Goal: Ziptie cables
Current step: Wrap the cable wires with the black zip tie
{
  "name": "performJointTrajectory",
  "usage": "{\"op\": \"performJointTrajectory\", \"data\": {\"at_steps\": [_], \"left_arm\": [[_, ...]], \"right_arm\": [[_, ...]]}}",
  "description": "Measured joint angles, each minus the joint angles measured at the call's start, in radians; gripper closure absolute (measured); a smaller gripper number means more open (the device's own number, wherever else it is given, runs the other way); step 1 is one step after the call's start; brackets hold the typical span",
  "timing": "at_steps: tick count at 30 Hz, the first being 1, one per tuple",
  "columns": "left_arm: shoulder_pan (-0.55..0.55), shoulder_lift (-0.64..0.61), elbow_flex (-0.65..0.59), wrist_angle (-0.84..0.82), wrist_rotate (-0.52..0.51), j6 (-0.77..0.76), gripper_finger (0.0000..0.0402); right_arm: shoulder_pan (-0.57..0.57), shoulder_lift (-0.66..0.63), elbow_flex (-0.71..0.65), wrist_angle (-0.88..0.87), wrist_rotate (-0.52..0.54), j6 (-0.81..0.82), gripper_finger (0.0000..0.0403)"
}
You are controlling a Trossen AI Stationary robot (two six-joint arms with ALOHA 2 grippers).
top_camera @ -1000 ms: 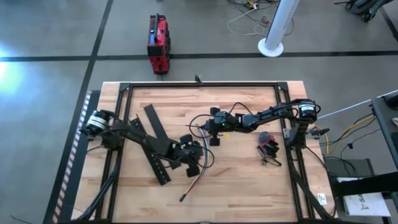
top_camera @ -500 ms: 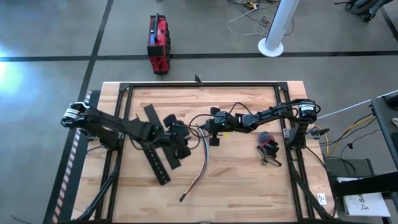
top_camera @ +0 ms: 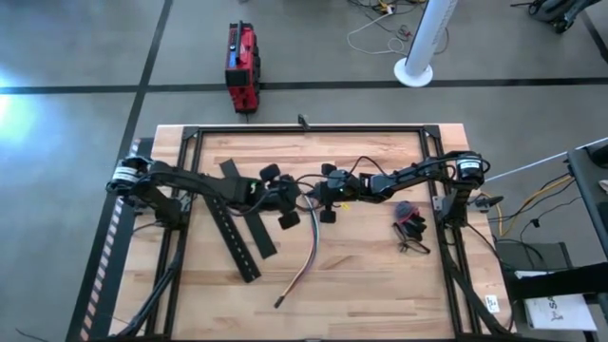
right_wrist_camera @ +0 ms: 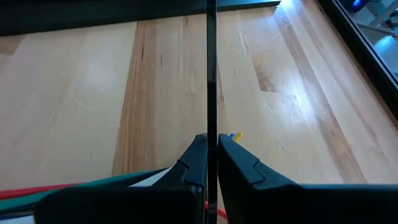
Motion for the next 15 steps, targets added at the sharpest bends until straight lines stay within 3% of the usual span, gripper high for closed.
{"op": "performJointTrajectory", "data": {"at_steps": [5,15], "left_arm": [[0.005,0.048,0.0,0.032,0.003,0.097,0.0302],[0.059,0.091,-0.002,0.065,0.042,0.124,0.0285]], "right_arm": [[0.0,0.0,0.0,0.0,0.0,-0.003,0.0394],[0.0,0.0,0.0,0.004,0.0,-0.002,0.0394]]}}
